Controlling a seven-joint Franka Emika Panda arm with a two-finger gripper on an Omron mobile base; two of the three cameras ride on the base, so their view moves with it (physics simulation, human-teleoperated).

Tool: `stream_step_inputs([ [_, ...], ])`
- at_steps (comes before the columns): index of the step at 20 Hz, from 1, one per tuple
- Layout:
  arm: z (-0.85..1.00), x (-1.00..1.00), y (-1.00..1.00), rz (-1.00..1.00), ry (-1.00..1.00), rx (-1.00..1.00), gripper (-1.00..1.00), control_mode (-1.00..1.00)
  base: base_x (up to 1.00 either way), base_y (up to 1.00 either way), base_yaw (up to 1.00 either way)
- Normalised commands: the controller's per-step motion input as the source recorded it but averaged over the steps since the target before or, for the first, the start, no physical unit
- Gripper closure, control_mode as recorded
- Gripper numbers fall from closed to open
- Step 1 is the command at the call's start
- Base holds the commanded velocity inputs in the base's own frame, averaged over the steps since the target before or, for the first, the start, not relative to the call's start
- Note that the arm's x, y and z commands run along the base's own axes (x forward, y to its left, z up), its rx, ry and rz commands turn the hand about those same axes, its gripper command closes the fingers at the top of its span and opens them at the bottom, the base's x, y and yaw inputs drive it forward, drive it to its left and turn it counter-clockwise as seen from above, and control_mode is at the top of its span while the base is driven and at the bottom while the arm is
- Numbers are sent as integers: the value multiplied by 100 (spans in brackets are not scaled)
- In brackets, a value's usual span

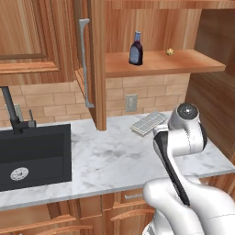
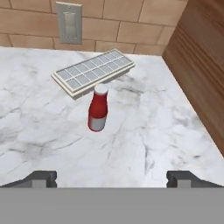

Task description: Pick the ketchup and condiment bottle from the counter and place them in the cabinet.

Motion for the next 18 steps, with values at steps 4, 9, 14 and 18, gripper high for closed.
stream_step_inputs([
  [4,-34,40,-17,0,3,13,-100,-100,0,0,0],
  [9,-31,50,-13,0,9,18,-100,-100,0,0,0],
  [14,-23,52,-5,0,12,18,-100,-100,0,0,0],
  [18,-10,42,-1,0,13,9,-100,-100,0,0,0],
])
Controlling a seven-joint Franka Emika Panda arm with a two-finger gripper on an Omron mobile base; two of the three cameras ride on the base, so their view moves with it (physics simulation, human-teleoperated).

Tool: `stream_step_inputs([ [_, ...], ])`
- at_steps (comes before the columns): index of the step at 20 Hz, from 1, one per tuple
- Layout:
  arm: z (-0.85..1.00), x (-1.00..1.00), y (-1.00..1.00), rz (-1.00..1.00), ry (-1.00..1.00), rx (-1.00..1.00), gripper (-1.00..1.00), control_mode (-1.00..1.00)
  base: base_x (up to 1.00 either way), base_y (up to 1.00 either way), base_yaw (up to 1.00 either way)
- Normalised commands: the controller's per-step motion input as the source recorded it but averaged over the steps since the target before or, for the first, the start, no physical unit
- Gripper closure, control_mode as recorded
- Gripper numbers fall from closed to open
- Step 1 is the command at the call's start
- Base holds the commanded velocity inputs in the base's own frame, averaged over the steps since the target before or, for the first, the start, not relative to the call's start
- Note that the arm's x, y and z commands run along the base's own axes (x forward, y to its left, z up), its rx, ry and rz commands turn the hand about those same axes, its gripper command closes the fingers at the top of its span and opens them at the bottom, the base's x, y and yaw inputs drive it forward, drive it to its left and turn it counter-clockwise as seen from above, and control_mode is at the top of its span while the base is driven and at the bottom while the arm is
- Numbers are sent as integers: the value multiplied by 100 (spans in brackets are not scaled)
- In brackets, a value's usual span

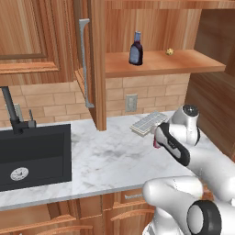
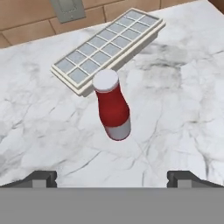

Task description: Pick the ketchup and condiment bottle from the counter and place them in the cabinet.

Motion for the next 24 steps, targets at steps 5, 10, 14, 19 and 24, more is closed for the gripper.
stream_step_inputs([
  [5,-7,36,0,0,8,2,-100,-100,0,0,0],
  [10,-12,8,0,0,2,0,-100,-100,0,0,0],
  [14,-24,2,0,0,1,0,-100,-100,0,0,0],
  [19,-37,0,0,0,0,0,-100,-100,0,0,0],
  [24,-24,3,0,1,0,0,-100,-100,0,0,0],
])
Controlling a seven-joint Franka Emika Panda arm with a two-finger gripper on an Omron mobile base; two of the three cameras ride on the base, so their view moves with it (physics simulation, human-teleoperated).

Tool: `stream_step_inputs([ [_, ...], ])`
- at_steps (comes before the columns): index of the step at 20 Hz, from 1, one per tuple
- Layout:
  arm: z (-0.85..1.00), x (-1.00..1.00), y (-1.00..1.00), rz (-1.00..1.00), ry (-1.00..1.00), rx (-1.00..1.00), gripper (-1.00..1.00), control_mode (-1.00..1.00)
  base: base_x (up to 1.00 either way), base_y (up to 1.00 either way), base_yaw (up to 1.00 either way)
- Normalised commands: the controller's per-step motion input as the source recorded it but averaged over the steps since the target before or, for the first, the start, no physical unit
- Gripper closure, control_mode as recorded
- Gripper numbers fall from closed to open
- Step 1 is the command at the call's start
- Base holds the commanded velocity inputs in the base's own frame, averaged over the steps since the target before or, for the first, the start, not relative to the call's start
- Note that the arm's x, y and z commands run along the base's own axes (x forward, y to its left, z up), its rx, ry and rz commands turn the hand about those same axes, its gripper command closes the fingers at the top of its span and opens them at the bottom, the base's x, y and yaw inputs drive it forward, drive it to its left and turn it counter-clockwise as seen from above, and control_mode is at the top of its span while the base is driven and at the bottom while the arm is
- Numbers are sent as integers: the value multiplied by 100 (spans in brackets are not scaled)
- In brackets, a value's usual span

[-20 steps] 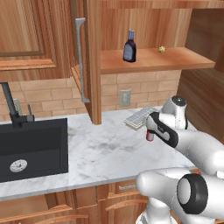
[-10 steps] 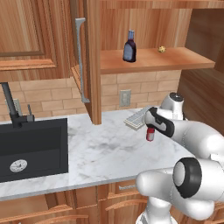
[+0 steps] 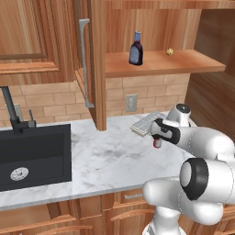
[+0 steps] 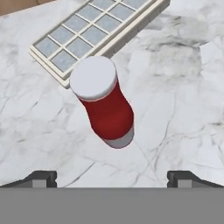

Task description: Pick the ketchup and condiment bottle from the counter and place them in the cabinet.

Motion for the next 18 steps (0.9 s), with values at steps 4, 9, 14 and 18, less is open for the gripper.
stream_step_inputs([
  [4,-12,9,0,4,0,0,-100,-100,0,0,0],
  [9,-8,11,-1,5,0,0,-100,-100,0,0,0],
  [14,-5,9,-6,4,0,0,-100,-100,0,0,0],
  [18,-5,9,-7,2,0,0,-100,-100,0,0,0],
])
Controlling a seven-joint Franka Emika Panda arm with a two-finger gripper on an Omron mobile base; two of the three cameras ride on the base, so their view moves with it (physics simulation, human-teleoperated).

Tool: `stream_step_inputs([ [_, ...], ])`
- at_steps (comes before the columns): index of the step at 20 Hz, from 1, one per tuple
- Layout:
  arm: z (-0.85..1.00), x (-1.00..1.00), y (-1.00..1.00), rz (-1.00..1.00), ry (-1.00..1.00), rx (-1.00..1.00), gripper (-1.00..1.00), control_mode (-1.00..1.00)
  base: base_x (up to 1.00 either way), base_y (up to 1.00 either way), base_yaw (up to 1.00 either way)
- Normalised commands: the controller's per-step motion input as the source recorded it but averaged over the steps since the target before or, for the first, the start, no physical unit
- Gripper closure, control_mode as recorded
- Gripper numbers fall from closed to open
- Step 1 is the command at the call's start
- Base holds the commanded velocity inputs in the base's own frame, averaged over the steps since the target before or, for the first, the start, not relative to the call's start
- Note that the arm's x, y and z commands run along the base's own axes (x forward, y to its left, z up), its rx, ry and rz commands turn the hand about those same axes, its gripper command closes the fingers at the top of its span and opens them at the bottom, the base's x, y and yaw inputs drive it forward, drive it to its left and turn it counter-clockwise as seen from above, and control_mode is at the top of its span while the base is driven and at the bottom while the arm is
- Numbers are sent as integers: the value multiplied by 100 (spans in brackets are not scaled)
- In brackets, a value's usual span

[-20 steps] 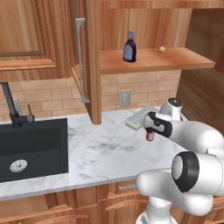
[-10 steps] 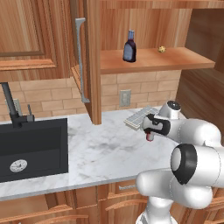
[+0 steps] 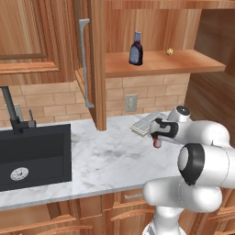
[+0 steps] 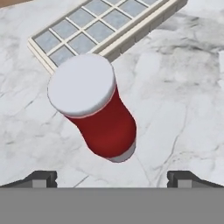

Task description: Pick the ketchup and condiment bottle from the counter and place them in the cabinet.

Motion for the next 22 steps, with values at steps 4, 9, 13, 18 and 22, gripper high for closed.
stream_step_inputs([
  [4,-1,16,-10,0,0,0,-100,-100,0,0,0],
  [9,-3,19,-7,0,-1,0,-100,-100,0,0,0],
  [13,-6,20,0,0,0,0,-100,-100,0,0,0],
  [18,-10,17,0,0,0,0,-100,-100,0,0,0],
  [22,-9,11,0,0,0,0,-100,-100,0,0,0],
])
